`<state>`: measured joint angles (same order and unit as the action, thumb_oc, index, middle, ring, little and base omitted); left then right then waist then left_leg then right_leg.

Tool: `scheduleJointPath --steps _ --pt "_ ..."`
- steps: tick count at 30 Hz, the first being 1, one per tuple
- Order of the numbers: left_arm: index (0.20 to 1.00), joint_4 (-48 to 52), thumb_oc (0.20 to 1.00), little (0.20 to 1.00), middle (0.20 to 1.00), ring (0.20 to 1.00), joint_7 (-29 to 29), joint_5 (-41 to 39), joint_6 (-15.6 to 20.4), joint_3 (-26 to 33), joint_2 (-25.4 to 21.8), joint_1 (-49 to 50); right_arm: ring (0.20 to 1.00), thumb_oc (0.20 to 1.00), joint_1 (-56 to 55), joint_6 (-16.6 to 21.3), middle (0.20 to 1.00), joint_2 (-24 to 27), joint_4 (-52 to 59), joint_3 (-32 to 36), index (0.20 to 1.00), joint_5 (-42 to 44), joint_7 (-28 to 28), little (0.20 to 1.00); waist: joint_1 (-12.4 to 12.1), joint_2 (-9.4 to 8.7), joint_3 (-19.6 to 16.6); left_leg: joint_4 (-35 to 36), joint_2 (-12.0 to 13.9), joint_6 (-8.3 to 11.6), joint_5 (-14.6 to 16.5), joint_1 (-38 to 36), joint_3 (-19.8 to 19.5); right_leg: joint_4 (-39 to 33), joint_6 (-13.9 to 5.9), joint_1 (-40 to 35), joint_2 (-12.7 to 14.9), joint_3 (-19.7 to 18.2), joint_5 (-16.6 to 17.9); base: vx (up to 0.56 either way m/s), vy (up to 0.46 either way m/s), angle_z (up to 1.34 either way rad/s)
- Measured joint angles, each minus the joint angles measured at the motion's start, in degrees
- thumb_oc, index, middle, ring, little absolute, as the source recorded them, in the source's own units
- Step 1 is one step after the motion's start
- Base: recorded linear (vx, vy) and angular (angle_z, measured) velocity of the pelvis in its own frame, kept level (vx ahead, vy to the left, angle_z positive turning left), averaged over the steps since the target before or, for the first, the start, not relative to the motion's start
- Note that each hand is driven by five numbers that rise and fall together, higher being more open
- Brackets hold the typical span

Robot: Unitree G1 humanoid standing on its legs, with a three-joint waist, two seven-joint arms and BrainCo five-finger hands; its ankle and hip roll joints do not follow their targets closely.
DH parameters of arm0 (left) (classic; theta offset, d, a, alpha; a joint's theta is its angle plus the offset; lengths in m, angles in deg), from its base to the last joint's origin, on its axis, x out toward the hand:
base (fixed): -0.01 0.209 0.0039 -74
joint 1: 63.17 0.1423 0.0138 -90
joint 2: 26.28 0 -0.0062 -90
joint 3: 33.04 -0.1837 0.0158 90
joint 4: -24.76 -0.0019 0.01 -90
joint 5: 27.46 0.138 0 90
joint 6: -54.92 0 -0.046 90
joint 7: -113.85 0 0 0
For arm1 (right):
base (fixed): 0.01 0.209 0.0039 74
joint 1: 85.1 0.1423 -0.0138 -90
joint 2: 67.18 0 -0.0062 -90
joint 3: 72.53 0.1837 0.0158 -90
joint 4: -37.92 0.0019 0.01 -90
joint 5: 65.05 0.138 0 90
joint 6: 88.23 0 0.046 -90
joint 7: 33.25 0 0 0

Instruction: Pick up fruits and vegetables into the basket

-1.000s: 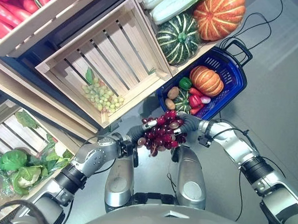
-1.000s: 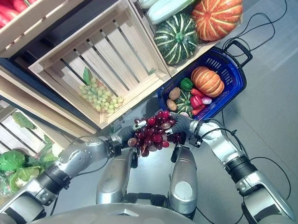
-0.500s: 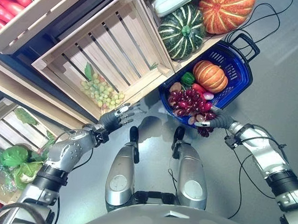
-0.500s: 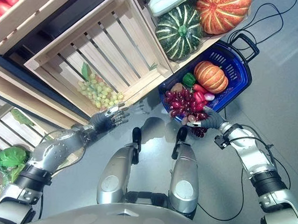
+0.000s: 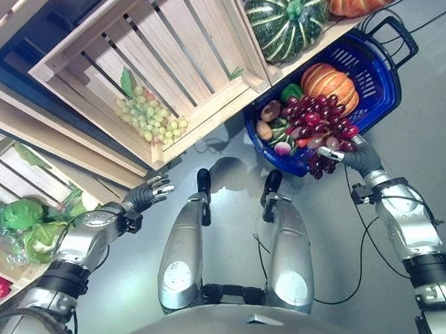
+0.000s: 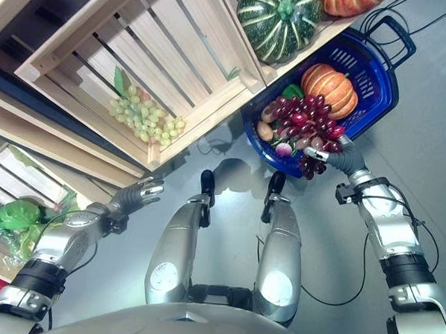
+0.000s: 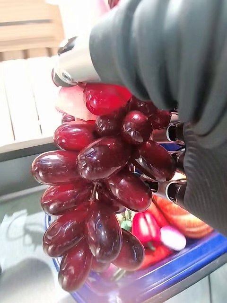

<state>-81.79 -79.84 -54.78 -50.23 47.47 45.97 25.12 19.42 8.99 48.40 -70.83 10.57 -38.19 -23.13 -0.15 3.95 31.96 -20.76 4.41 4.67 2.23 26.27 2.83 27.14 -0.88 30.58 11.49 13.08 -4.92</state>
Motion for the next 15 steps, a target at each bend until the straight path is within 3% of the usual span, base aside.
scheduleJointPath --steps 8,11,15 --pt "1.0 -4.74 1.0 1.0 1.0 1.0 8.41 2.83 14.38 -1.53 0.12 -0.1 0.2 0.2 8.15 -1.1 0.2 -0.62 -7.7 1.81 0.2 8.69 -2.43 0.2 -2.19 1.66 0.59 -2.48 -0.72 -0.14 -0.6 7.7 -0.12 4.54 0.51 8.45 1.58 -0.33 -0.73 -0.01 -0.017 0.03" --pt "1.0 -4.94 1.0 1.0 1.0 1.0 11.19 2.65 22.0 -1.36 0.11 0.01 0.2 0.2 12.61 -2.4 0.2 -1.19 -11.04 2.65 0.2 12.01 -3.66 0.2 -3.32 1.79 0.54 -3.14 -1.46 0.01 -1.26 11.51 -0.24 6.88 0.95 12.99 2.15 -0.77 -1.37 -0.01 -0.025 0.08" --pt "1.0 -5.24 1.0 1.0 1.0 1.0 11.01 2.47 25.58 -1.41 0.9 0.46 0.2 0.2 16.33 -3.8 0.2 -2.22 -16.43 4.47 0.2 16.56 -3.61 0.2 -4.88 1.96 0.44 -3.68 -1.77 0.21 -1.64 13.76 -0.12 9.04 1.49 16.06 2.85 -0.98 -2.31 0.0 -0.002 0.08"
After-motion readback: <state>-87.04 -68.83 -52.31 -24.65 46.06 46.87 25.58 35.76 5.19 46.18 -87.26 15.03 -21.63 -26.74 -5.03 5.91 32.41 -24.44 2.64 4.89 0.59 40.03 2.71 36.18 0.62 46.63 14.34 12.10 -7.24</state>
